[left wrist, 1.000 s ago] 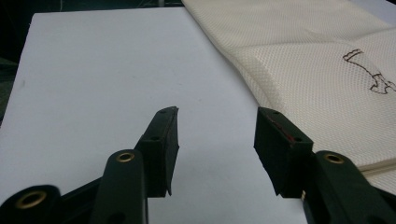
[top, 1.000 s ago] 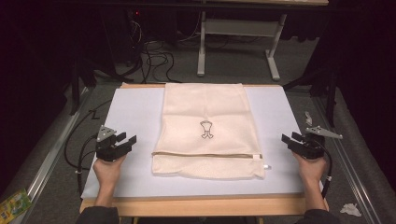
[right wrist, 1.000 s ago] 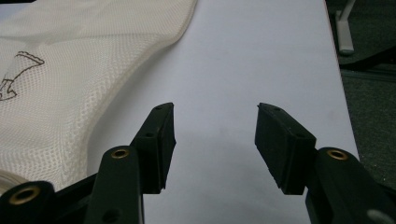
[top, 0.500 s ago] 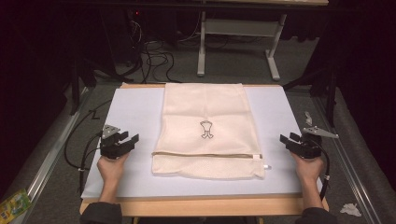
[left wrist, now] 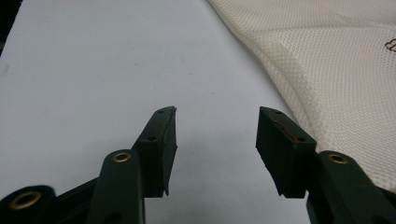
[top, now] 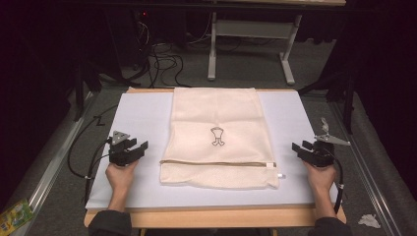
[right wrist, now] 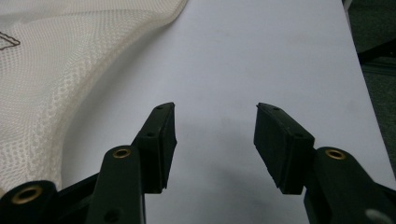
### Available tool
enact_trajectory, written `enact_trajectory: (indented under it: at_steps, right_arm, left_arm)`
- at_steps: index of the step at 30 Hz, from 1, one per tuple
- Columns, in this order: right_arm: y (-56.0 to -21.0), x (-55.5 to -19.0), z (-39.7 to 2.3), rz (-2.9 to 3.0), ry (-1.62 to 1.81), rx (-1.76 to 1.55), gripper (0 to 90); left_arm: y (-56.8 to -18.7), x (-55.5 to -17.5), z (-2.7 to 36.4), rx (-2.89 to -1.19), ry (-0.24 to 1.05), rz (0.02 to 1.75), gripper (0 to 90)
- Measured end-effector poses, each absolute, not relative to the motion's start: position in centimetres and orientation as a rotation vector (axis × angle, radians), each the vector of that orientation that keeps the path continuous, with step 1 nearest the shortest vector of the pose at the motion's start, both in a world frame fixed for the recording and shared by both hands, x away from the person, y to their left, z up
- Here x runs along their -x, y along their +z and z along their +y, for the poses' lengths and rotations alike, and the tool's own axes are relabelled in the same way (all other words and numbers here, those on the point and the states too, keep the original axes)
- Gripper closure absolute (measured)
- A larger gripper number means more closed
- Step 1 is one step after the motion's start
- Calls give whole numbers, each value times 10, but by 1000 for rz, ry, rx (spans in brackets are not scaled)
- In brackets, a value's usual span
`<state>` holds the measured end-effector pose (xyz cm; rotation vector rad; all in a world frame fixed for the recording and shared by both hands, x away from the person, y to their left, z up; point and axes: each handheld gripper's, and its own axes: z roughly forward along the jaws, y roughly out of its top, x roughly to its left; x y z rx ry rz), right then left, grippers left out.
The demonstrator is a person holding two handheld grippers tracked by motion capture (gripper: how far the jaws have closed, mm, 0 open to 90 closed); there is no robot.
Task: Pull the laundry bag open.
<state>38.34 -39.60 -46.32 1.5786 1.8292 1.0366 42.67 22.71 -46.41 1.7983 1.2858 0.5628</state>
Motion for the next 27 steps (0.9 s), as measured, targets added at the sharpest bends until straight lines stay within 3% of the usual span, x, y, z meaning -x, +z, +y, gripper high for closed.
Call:
enact_trajectory:
  at_steps: [27]
  right_arm:
    - [-475,-386,-385,1845,1017,-1532,490]
  left_arm:
    - [-482,-428,219,-1814,674,1273,475]
